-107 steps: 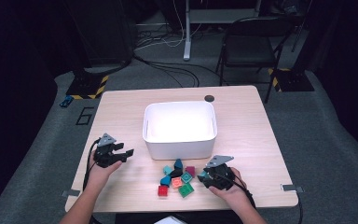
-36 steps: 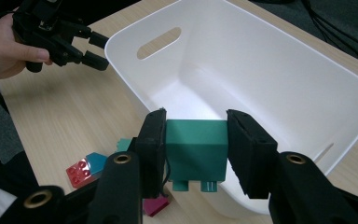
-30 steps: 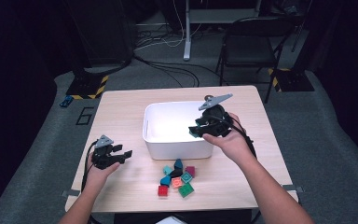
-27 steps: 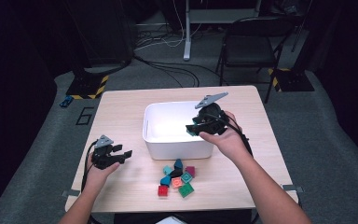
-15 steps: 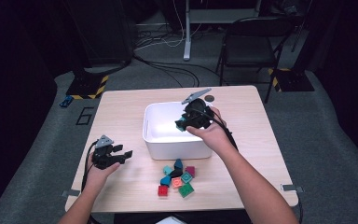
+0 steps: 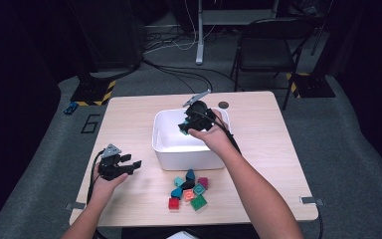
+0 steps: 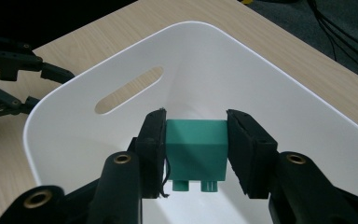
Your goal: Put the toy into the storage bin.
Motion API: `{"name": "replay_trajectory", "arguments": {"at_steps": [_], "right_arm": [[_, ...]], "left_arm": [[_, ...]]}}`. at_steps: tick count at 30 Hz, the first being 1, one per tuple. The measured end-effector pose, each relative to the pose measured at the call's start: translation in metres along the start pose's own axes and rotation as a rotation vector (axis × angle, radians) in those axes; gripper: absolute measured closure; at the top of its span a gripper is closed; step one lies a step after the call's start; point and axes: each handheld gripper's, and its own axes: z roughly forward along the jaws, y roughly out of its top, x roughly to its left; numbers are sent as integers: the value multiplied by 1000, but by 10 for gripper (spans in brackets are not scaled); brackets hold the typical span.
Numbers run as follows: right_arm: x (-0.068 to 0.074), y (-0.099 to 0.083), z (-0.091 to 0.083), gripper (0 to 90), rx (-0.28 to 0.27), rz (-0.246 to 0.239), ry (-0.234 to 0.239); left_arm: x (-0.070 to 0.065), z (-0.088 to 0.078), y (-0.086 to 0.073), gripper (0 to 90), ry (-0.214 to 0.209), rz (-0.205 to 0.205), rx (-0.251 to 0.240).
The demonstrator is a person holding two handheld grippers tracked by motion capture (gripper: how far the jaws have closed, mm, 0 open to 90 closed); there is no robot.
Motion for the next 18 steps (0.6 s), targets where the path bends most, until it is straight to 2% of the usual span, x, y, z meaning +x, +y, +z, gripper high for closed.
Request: {"name": "replay_trajectory", "arguments": {"at_steps": [4, 18], "right_arm": [[-2, 2, 19, 585, 10, -7, -8], [0, 9, 53, 566, 39, -7, -12]], "left_arm": [[1, 0, 0, 401, -3, 1, 2], [2, 1, 0, 401, -6, -8, -3]]}}
